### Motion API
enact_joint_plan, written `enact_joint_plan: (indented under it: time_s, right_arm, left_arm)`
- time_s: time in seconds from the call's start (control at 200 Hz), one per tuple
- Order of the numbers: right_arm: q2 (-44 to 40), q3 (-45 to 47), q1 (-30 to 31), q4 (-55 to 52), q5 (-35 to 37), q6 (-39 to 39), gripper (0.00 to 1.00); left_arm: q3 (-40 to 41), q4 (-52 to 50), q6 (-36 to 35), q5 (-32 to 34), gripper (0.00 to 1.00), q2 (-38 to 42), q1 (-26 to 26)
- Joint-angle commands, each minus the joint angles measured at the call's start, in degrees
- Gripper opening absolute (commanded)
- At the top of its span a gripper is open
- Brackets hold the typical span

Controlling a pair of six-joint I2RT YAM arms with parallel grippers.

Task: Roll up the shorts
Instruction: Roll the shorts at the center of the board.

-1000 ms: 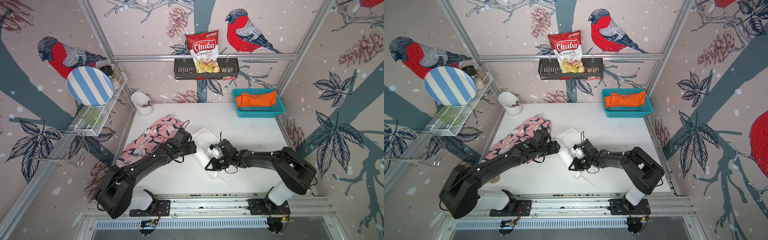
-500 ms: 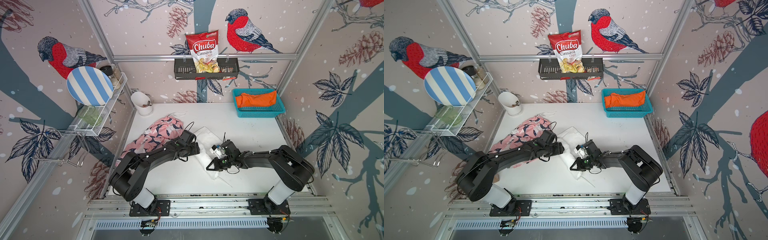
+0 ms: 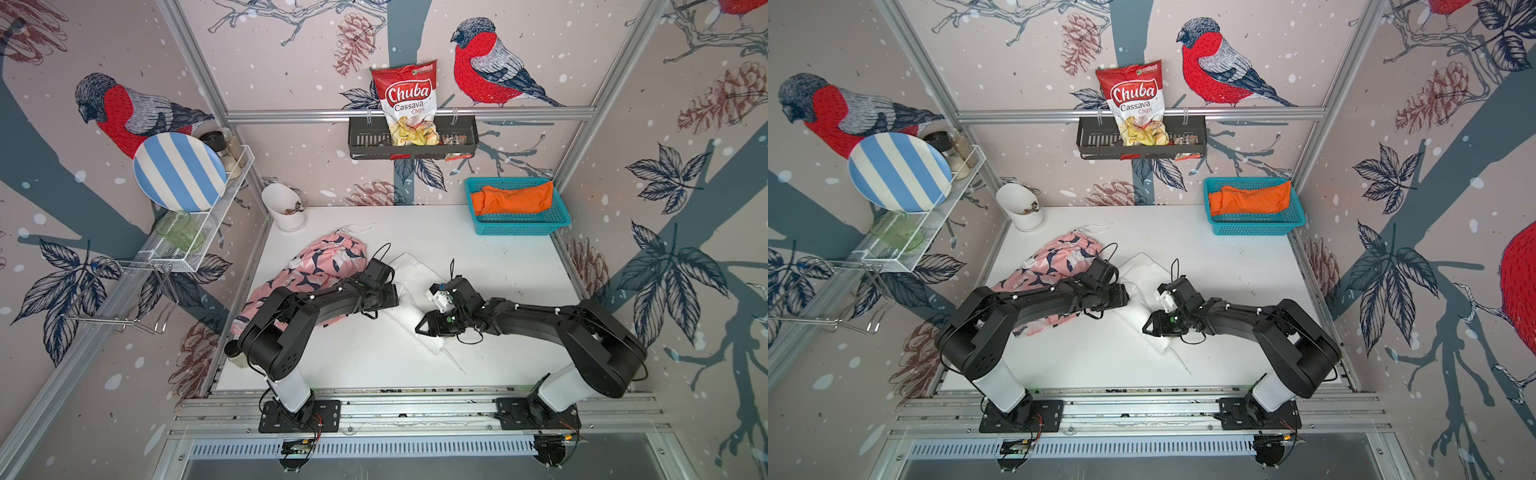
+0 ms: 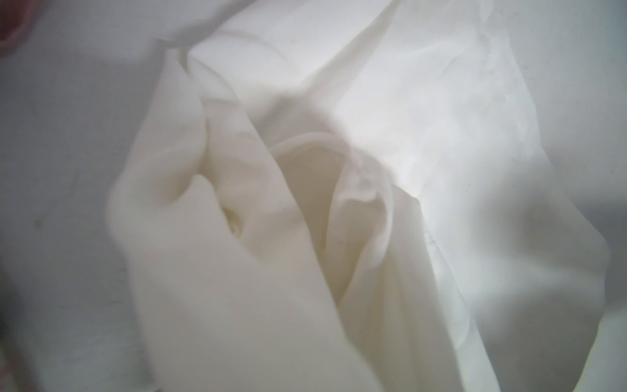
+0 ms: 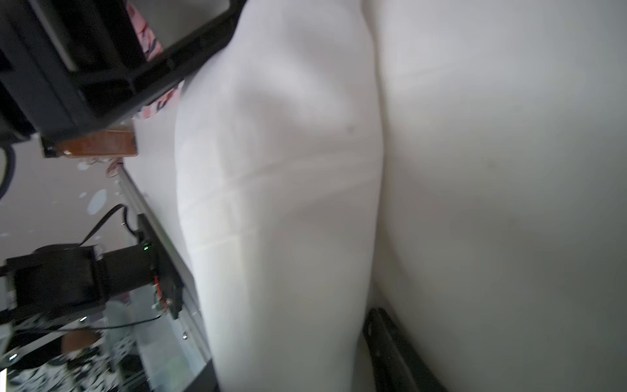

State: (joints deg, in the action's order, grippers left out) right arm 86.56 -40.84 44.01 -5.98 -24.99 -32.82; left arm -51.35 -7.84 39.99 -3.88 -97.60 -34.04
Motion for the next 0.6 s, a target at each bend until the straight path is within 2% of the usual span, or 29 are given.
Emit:
enact_joint_plan:
  time_s: [0.0, 0.17, 0.385, 0.52, 0.595]
  right_arm:
    - [-3.6, -4.8, 2.6, -14.0, 15.7, 3.6, 0.62]
    - [-3.0, -14.8, 11.2, -24.7, 33.3, 7.4, 0.66]
    - [6.9, -23.8, 19.4, -29.3, 42.8, 9.9, 0.66]
    - [12.9, -25.5, 22.1, -29.7, 49.6, 11.1, 0.67]
    - [15.0, -24.7, 22.2, -28.2, 49.4, 11.9, 0.62]
  left_arm:
    - [0.4, -2.0, -1.1, 1.2, 0.63, -0.5, 0.2]
    - [0.4, -2.2, -1.3, 1.2, 0.63, -1.0, 0.5]
    - [0.2, -2.5, -1.7, 0.8, 0.63, -0.8, 1.0]
    - [0.2, -2.5, -1.7, 0.4, 0.63, -1.0, 1.4]
    - [0.0, -2.7, -1.9, 0.1, 0.63, -1.3, 1.5]
